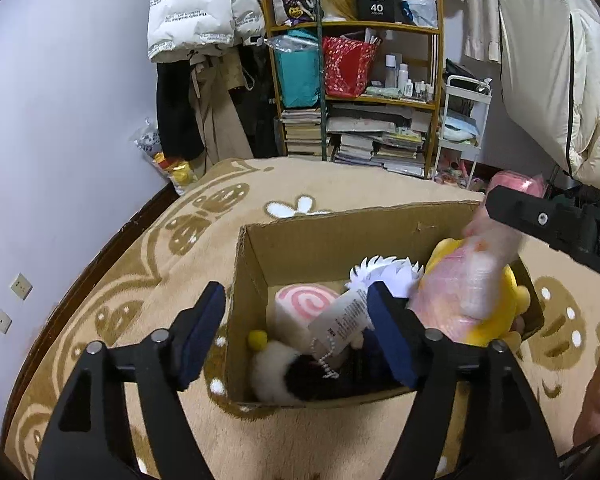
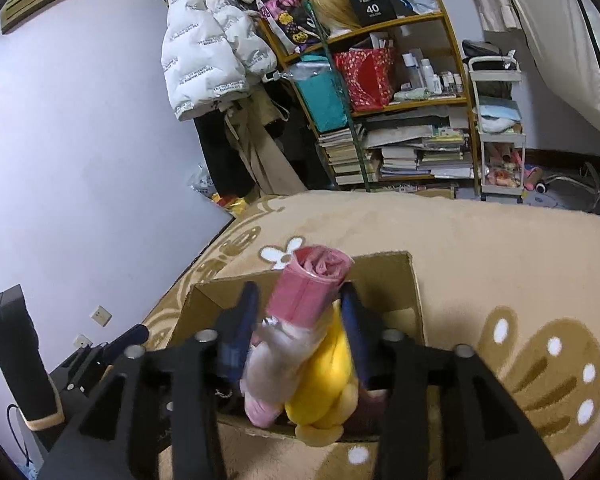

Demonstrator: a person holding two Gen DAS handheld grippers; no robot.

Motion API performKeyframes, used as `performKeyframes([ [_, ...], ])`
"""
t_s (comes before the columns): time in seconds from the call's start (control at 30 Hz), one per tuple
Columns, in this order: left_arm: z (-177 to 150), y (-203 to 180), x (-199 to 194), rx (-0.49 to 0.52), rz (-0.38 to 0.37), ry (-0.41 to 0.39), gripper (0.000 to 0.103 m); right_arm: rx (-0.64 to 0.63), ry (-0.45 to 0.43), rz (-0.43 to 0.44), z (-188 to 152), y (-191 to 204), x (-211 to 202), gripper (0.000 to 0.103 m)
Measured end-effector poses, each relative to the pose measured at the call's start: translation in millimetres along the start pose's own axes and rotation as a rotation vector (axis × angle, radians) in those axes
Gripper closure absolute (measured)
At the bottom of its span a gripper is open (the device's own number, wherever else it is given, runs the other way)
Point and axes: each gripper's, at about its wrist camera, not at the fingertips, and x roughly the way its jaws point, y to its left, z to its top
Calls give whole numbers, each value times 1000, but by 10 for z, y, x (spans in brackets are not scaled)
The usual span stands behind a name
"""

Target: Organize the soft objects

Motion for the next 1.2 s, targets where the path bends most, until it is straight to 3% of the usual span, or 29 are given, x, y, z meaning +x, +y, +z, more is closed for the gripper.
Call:
performKeyframes([
  [0.23, -27, 62, -242, 4, 34, -11, 15, -13, 8, -18, -71, 56, -150, 33],
  [0.53, -66, 256, -674, -34, 58, -38, 9, -49, -35, -57, -109, 209, -613, 0],
  [0.7, -81, 321, -970, -37, 71, -79, 2, -69, -66, -72, -126, 266, -899, 0],
  [1.2, -334, 471, -1823, -50, 105, -181, 1, -121, -174, -44, -353, 403, -1604, 0],
])
